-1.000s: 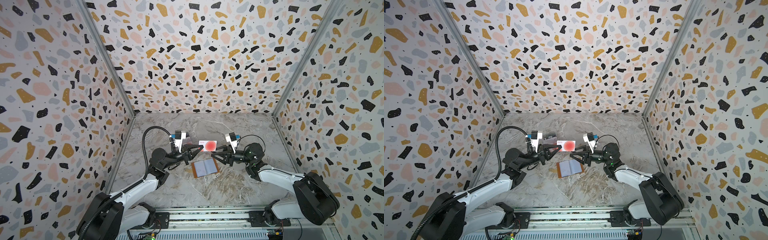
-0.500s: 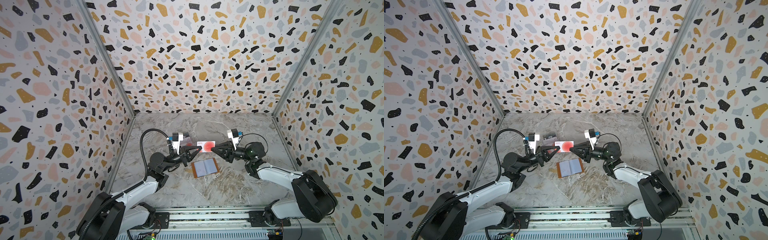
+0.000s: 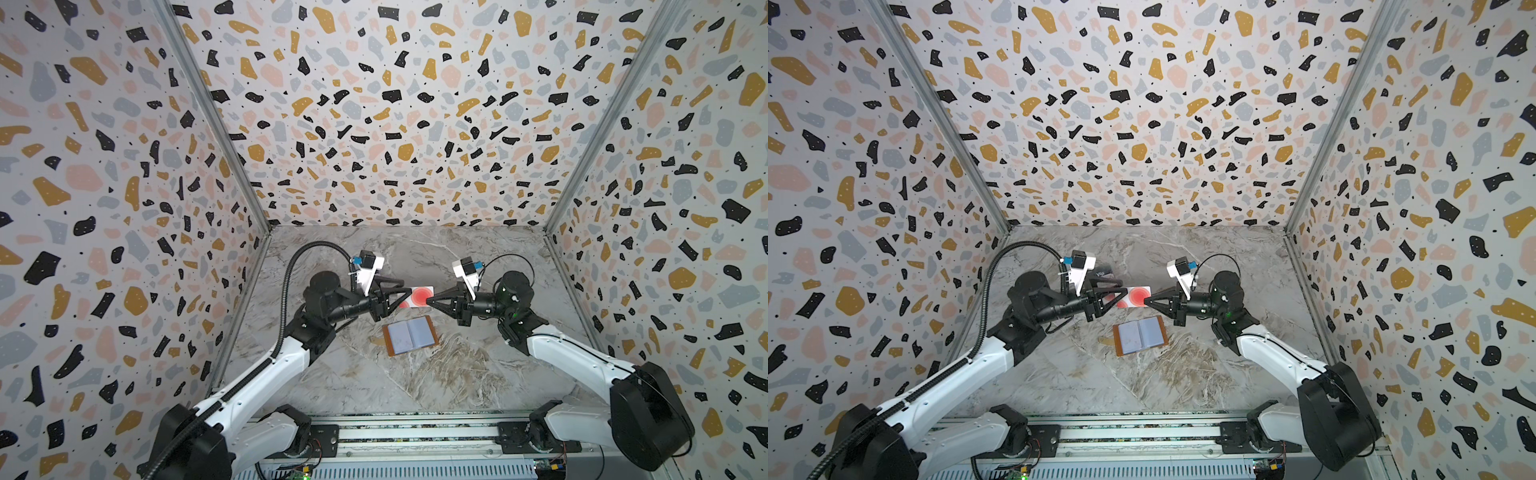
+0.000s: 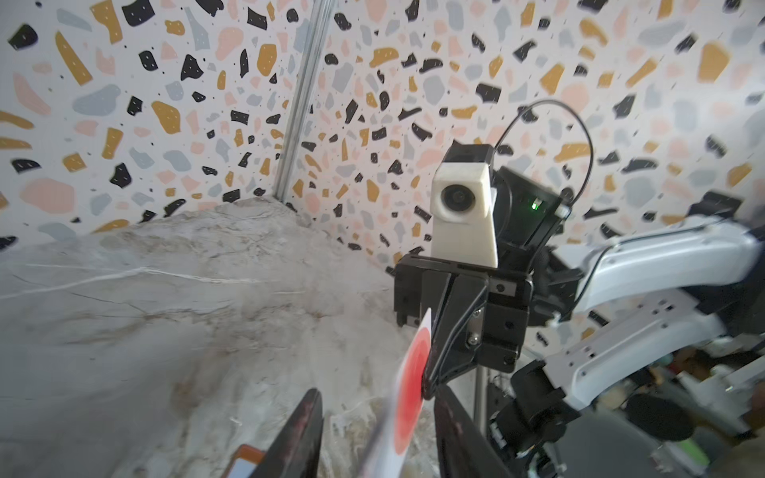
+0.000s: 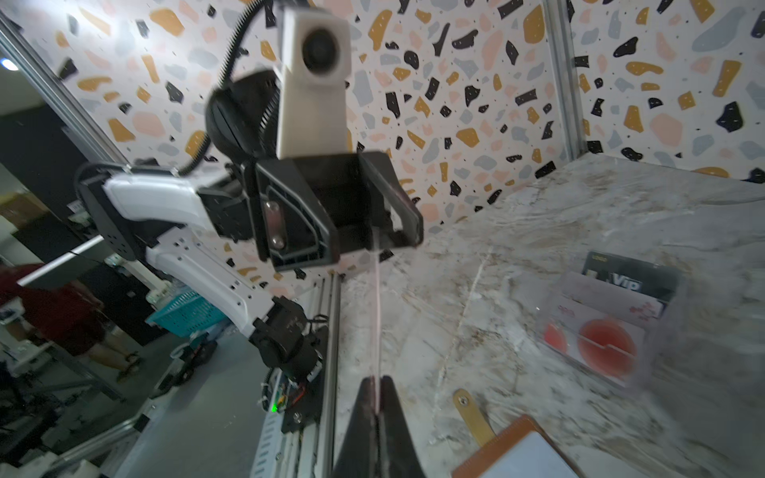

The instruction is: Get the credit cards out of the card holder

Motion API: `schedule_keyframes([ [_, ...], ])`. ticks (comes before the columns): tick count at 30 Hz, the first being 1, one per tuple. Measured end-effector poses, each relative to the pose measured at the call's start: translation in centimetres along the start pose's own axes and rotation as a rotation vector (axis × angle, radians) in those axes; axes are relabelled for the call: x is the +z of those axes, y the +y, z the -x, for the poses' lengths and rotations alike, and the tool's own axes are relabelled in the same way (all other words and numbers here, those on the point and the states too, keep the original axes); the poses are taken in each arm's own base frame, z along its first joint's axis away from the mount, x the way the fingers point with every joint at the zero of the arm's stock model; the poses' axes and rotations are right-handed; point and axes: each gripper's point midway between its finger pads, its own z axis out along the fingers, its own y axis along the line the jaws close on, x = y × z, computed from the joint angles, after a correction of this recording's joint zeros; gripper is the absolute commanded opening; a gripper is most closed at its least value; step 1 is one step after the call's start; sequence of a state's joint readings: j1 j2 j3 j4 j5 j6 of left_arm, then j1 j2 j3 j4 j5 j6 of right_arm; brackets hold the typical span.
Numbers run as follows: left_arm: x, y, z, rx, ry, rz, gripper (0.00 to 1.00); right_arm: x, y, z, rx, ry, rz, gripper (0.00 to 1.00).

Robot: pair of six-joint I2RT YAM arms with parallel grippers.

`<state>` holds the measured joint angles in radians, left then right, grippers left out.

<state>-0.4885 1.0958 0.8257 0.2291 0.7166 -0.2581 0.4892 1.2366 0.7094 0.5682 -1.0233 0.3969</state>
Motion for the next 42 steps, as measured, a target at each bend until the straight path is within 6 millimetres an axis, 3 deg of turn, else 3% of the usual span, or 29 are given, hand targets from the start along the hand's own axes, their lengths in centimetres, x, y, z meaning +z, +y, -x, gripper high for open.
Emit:
schedule_keyframes([
  [3,-0.3,-0.2,0.7,0.122,0.105,0.026,0.46,-0.2,0.1,-0.4,-0.030,0.067,-0.023,0.00],
  [5,-0.5,-0.2,-0.1,0.176,0.183,0.020,0.46,-0.4,0.2,-1.1,-0.040,0.107,-0.030,0.00],
  [10,-0.9,-0.3,-4.8,0.211,0.406,-0.064,0.45,-0.9,0.1,-3.7,-0.014,0.200,-0.034,0.00],
  [16,-1.9,-1.0,-8.6,0.210,0.573,-0.171,0.44,-0.4,0.5,-4.3,-0.027,0.255,0.007,0.00],
  [25,-2.4,-2.1,-10.0,0.219,0.624,-0.279,0.40,1.4,1.3,-6.5,-0.014,0.339,0.096,0.00],
  [34,-2.4,-2.3,-10.1,0.211,0.642,-0.313,0.17,2.4,2.2,-6.7,-0.032,0.339,0.140,0.00],
  [40,-2.4,-2.4,-10.2,0.204,0.641,-0.322,0.15,2.9,2.3,-6.6,-0.038,0.329,0.148,0.00],
  [42,-2.4,-2.4,-10.2,0.205,0.640,-0.323,0.08,3.0,2.3,-6.6,-0.039,0.329,0.151,0.00],
])
